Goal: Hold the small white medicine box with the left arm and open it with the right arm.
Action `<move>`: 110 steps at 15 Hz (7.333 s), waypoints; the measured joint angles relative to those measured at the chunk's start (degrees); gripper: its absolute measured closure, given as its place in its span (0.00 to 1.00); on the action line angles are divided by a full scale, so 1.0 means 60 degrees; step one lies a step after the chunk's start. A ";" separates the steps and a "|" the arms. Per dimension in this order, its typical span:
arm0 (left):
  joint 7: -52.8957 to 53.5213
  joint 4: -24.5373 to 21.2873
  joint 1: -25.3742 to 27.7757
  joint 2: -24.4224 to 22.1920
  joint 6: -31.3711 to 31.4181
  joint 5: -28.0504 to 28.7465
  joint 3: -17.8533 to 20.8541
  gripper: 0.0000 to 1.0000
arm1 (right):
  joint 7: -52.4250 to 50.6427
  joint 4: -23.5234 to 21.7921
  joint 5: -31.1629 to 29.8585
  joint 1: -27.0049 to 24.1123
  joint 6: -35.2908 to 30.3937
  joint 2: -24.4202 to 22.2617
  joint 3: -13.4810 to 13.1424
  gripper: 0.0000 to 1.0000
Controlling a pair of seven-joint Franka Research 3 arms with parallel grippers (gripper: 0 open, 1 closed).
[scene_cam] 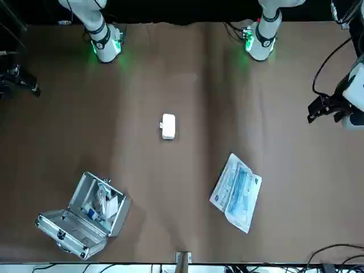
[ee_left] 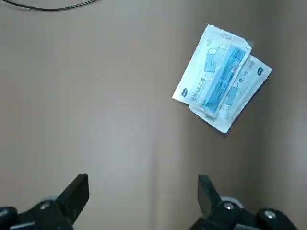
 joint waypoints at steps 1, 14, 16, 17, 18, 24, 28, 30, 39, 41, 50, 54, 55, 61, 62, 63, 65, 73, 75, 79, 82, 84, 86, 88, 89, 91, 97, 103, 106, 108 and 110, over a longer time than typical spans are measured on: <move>0.0017 0.0000 0.0000 0.0000 -0.0004 0.0000 0.0000 0.00 | 0.0000 0.0000 0.0000 0.0000 0.0000 0.0000 0.0000 0.01; 0.0099 -0.0046 -0.0176 0.0581 -0.0564 -0.0013 -0.0101 0.00 | 0.0000 -0.0072 0.0198 0.0024 -0.0259 0.0002 0.0057 0.01; 0.0095 -0.0049 -0.0309 0.0918 -0.0668 -0.0021 -0.0375 0.00 | 0.0000 -0.0186 0.0725 0.0038 -0.0280 0.0006 0.0102 0.01; 0.0094 -0.0049 -0.0341 0.1001 -0.0679 -0.0043 -0.0415 0.00 | 0.0000 -0.0214 0.0836 0.0038 -0.0279 0.0014 0.0104 0.01; 0.0094 -0.0047 -0.0346 0.1073 -0.0721 -0.0159 -0.0442 0.00 | -0.0001 -0.0240 0.0974 0.0037 -0.0276 0.0025 0.0103 0.01; 0.0103 -0.0032 -0.0104 0.1341 -0.1163 -0.1699 -0.0431 0.00 | -0.0003 -0.0691 0.1917 0.0416 -0.0198 0.0359 0.0132 0.01; 0.1096 -0.0021 -0.0091 0.1350 -0.1222 -0.2443 -0.0423 0.00 | 0.0000 -0.1113 0.2251 0.0790 0.0002 0.0881 0.0137 0.01; 0.1915 -0.0022 -0.0049 0.1413 -0.1230 -0.2915 -0.0383 0.00 | 0.0000 -0.1397 0.2454 0.0806 0.0368 0.1085 0.0129 0.01; 0.7590 -0.0030 0.0785 0.2371 -0.1271 -0.6400 -0.0365 0.00 | -0.0002 -0.3057 0.3015 0.0948 0.2017 0.1158 0.0125 0.17; 0.8535 -0.0046 0.0775 0.2627 -0.1289 -0.7245 -0.0427 0.00 | 0.0000 -0.3336 0.3105 0.1048 0.2201 0.1169 0.0128 0.39; 1.2142 -0.0098 0.0561 0.4798 -0.1235 -1.0051 -0.0903 0.00 | 0.0008 -0.4347 0.3812 0.1381 0.2902 0.1466 0.0132 0.99; 1.4394 -0.0100 0.0554 0.5968 -0.0713 -1.0501 -0.1367 0.00 | 0.0010 -0.5204 0.4205 0.1495 0.3732 0.1501 0.0133 0.99; 1.4914 -0.0098 0.0551 0.6260 -0.0613 -1.0544 -0.1491 0.00 | 0.0010 -0.5403 0.4277 0.1588 0.3949 0.1513 0.0136 0.99; 1.9090 -0.0045 0.0369 0.7580 -0.0304 -1.0811 -0.2055 0.00 | 0.0025 -0.5864 0.4981 0.2106 0.4396 0.2050 0.0146 0.99; 2.0143 -0.0038 0.0068 0.7651 -0.0300 -1.0810 -0.2060 0.00 | 0.0009 -0.5868 0.5315 0.2271 0.4638 0.2347 0.0146 0.99; 2.0698 -0.0038 -0.0091 0.7662 -0.0294 -1.0810 -0.2060 0.00 | 0.0006 -0.5869 0.5509 0.2422 0.4918 0.2470 0.0150 0.99; 2.1593 -0.0062 -0.0373 0.7678 -0.0277 -1.0810 -0.2058 0.00 | 0.0006 -0.5869 0.6018 0.2821 0.5590 0.2640 0.0158 0.99; 2.2137 -0.0275 -0.0926 0.8033 0.1070 -1.0920 -0.2098 0.00 | 0.0023 -0.6389 0.7065 0.3933 0.7356 0.2833 0.0161 0.99; 2.2155 -0.0275 -0.1154 0.8097 0.1506 -1.1273 -0.2117 0.00 | 0.0023 -0.6607 0.7231 0.4124 0.7868 0.2864 0.0162 0.99; 2.2342 -0.0278 -0.1884 0.8289 0.2581 -1.1972 -0.2136 0.00 | 0.0023 -0.6745 0.7426 0.4264 0.8121 0.3045 0.0160 0.99; 2.3160 -0.0276 -0.2265 0.8443 0.2878 -1.2533 -0.2139 0.00 | 0.0022 -0.6768 0.7431 0.4295 0.8121 0.3277 0.0158 0.99; 2.3521 -0.0251 -0.2438 0.8539 0.3031 -1.2817 -0.2140 0.00 | 0.0022 -0.6768 0.7437 0.4341 0.8128 0.3416 0.0159 0.99; 2.3657 -0.0210 -0.2569 0.8654 0.3200 -1.2895 -0.2139 0.00 | 0.0022 -0.6767 0.7443 0.4367 0.8153 0.3491 0.0159 0.99; 2.3684 -0.0070 -0.2726 0.8823 0.3421 -1.2913 -0.2144 0.00 | 0.0022 -0.6760 0.7452 0.4378 0.8214 0.3582 0.0159 0.99; 2.3684 -0.0024 -0.2787 0.8876 0.3468 -1.2922 -0.2144 0.00 | 0.0022 -0.6748 0.7457 0.4392 0.8233 0.3608 0.0159 0.99; 2.3684 0.0035 -0.2930 0.8947 0.3707 -1.2928 -0.2146 0.00 | 0.0022 -0.6709 0.7490 0.4422 0.8244 0.3664 0.0159 0.99; 2.3684 0.0255 -0.3386 0.9238 0.4192 -1.3093 -0.2153 0.00 | 0.0022 -0.6564 0.7538 0.4490 0.8261 0.3888 0.0158 0.99; 2.3681 0.0337 -0.3481 0.9378 0.4334 -1.3143 -0.2157 0.01 | 0.0021 -0.6342 0.7662 0.4574 0.8332 0.4160 0.0158 0.99; 2.3660 0.0387 -0.3532 0.9430 0.4396 -1.3152 -0.2166 0.01 | 0.0020 -0.6089 0.7684 0.4629 0.8392 0.4404 0.0159 0.99; 2.3655 0.0459 -0.3572 0.9492 0.4419 -1.3221 -0.2166 0.03 | -0.0026 -0.5914 0.7701 0.4666 0.8435 0.4579 0.0159 0.99; 2.3657 0.0516 -0.3633 0.9555 0.4425 -1.3324 -0.2167 0.07 | -0.0287 -0.5818 0.7924 0.4687 0.8437 0.4705 0.0159 0.99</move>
